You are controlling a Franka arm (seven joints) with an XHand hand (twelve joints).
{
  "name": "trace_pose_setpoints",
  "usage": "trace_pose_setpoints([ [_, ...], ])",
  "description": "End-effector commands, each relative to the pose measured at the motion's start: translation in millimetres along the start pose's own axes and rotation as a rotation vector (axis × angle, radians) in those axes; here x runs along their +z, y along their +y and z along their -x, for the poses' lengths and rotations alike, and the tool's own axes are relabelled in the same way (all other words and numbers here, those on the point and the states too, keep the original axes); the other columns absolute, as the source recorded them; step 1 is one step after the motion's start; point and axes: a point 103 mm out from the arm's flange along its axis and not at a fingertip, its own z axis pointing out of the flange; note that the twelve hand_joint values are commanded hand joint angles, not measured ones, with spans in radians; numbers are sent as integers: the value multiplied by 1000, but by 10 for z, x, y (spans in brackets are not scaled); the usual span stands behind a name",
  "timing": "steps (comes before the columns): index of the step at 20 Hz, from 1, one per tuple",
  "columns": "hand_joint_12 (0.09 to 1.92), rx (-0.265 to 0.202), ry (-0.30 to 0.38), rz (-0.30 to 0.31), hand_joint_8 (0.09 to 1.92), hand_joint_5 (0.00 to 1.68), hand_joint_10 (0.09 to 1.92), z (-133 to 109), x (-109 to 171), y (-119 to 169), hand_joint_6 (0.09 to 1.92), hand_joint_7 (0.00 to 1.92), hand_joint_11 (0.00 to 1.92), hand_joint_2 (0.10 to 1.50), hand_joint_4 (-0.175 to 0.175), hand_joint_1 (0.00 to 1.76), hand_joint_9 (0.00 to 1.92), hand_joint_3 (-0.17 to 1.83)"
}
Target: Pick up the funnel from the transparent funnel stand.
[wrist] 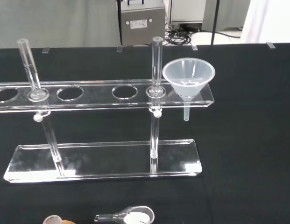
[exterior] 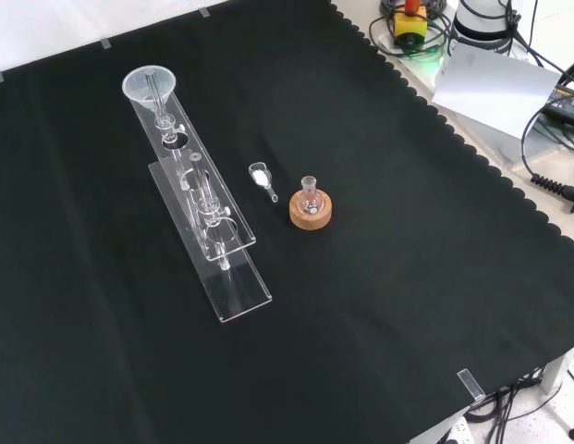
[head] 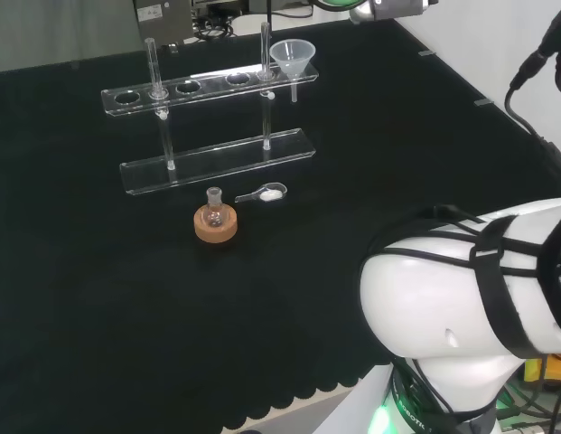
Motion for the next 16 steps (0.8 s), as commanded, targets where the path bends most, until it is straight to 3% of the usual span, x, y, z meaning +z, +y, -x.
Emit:
trace_pose_setpoints([
  [1,1340,34,18,-37,349,172,609,315,320,421,87,0,0,1221,0,0,94,376],
  [9,1341,15,59,-67,364,192,613,695,682,1233,87,9,0,1200,-4,0,105,354],
  [16,1337,-15,15,-129,372,192,614,811,927,1725,87,8,0,1176,-8,9,106,334],
])
